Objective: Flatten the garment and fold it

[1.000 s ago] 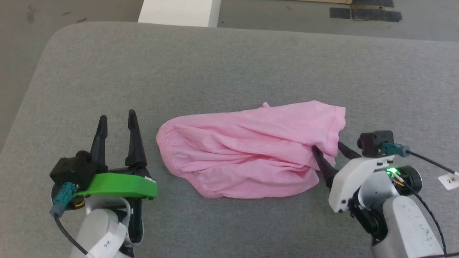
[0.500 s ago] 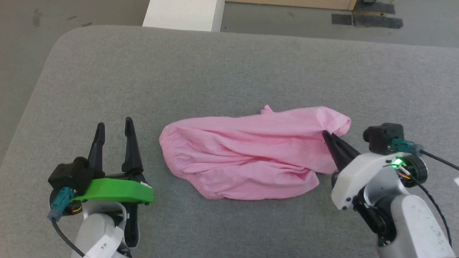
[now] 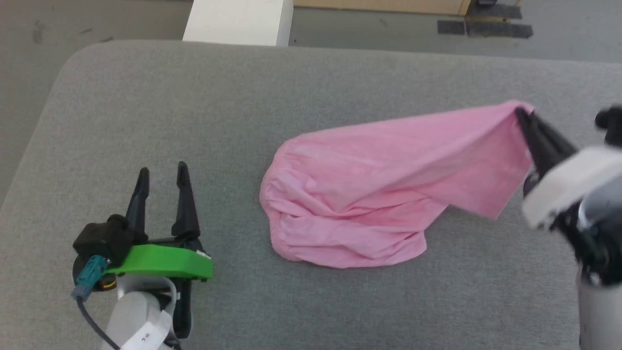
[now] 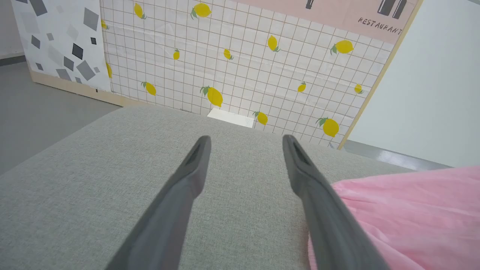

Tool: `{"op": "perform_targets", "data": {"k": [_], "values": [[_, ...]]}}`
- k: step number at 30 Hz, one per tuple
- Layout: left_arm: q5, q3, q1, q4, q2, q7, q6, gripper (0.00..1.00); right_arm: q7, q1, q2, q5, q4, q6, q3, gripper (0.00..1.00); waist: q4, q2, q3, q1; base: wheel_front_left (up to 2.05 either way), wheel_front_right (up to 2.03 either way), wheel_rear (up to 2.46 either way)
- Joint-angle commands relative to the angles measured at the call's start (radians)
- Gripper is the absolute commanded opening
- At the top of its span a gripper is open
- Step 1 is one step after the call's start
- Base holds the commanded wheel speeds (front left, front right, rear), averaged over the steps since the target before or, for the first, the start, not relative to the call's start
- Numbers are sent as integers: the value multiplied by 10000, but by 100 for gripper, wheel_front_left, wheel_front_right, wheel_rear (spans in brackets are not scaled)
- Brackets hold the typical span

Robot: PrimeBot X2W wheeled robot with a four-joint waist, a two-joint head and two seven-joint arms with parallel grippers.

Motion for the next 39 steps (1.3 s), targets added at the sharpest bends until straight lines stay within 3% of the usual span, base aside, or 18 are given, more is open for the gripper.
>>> {"op": "perform_targets", "data": {"k": [1, 8, 9, 10, 15, 20, 30, 36, 39], "values": [[-55, -91, -186, 11, -41, -37, -56, 100, 84, -528, -25, -2, 423, -13, -153, 0, 215, 0, 349, 0, 0, 0, 0], [-291, -635, -763, 137, -43, -37, -73, 100, -438, -3266, -365, -401, 4045, -13, -881, 0, 866, 0, 1256, 0, 0, 0, 0], [-321, -692, -818, 141, -43, -37, -64, 100, -614, -3560, -387, -520, 4453, -13, -970, 21, 938, 0, 1364, 0, 0, 0, 0], [-353, -742, -900, 154, -43, -37, -65, 100, -785, -3880, -393, -652, 4956, -13, -1076, 100, 1023, 0, 1479, 0, 0, 0, 0], [-462, -914, -1134, 173, -44, -37, -14, 100, -2065, -4873, -542, -1240, 6383, -13, -1156, 100, 1204, 0, 1723, 0, 0, 0, 0], [-432, -937, -1087, 189, -44, -38, 58, 100, -3409, -4766, -588, -1335, 6500, -13, -655, 100, 985, 0, 1520, 0, 0, 0, 0], [-172, -648, -728, 343, -45, -38, -12, 100, -4504, -1112, -181, -960, 4026, -13, 681, 100, -97, 0, 612, 0, 0, 0, 0], [103, -739, -1003, 908, -33, 0, 64, 100, -5036, 972, 575, -1278, 2715, -13, 490, 100, -706, 0, 437, 0, 0, 0, 0], [244, -954, -1693, 1546, 18, 662, 150, 100, -5006, 1652, 781, -1396, 2291, -13, 425, 100, -939, 0, 487, 0, 0, 0, 0]]}}
